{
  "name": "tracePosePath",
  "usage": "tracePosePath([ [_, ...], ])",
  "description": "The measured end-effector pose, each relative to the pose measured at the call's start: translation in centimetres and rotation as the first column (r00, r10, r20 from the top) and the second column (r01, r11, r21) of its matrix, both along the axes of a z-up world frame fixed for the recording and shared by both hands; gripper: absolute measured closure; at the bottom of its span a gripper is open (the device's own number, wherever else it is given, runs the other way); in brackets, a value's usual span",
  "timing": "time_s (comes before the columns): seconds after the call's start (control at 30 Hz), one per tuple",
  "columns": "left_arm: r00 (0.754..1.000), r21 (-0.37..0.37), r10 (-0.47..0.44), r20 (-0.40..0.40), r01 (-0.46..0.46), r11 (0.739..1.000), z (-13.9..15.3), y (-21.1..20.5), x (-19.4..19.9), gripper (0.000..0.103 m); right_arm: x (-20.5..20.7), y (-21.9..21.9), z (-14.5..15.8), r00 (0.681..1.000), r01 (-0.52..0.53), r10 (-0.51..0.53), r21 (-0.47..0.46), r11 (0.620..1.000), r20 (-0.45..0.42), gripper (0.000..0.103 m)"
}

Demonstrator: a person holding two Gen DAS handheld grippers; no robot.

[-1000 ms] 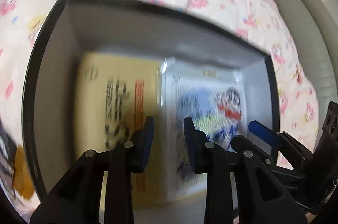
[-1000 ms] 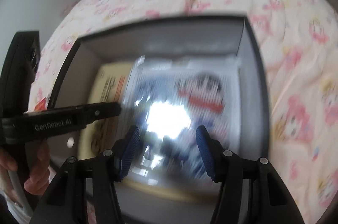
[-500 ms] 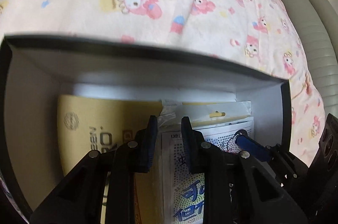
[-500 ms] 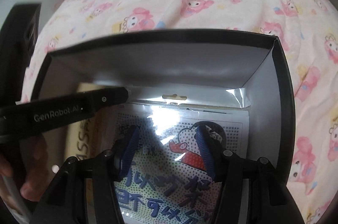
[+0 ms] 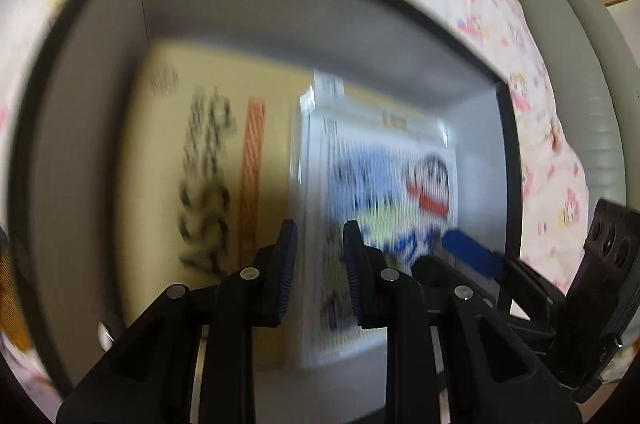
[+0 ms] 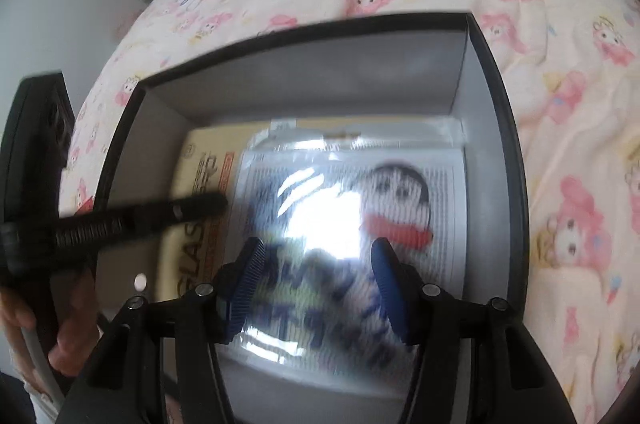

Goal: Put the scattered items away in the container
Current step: 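Open the left gripper, release the kit upright, and withdraw from the box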

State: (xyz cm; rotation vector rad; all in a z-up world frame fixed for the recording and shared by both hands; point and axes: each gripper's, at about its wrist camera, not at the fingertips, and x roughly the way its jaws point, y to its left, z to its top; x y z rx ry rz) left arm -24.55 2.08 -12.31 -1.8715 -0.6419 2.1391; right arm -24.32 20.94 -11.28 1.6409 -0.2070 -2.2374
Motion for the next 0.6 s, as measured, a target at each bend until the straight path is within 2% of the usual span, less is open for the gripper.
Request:
tracePosePath([
  [0.1,1.000,-0.037,0.000,0.007,0.000,0.999,-0.6,0.6,0.4,0.081,0.3,-0.2,-0.3,1.000,-0.016,0.016,0.054,0.998,-0.003,0.051],
  [0.2,1.000,-0.030,-0.001,0.006,0.001,1.000,-0.7,0.8,0.4,0.074,0.4,0.0,-0.8,1.000,-0.017,0.016,0.044,0.999,0.022,0.051],
  [0.33,1.000,-0.042,-0.025,-0.018,0.024,0.999,-0.5,0.9,0.6,0.073,1.0,-0.4,-1.6,0.999,-0.022,0.020,0.062,0.998,0.039,0.051],
  [0.4,0.998,-0.046,-0.034,-0.052,0.032,0.998,0.1,0.7,1.1,0.073,1.2,-0.5,-1.3,1.000,-0.016,0.015,0.071,0.997,0.015,0.051],
  [0.5,0.989,-0.066,-0.035,-0.145,0.025,0.997,2.4,0.4,2.8,0.074,1.7,-0.2,0.1,0.999,0.009,-0.006,0.067,0.998,-0.033,0.051],
  [0.6,0.973,-0.092,-0.049,-0.227,0.029,0.995,4.9,0.2,4.6,0.074,3.1,0.1,1.9,0.992,0.057,-0.045,0.099,0.993,-0.121,0.051],
])
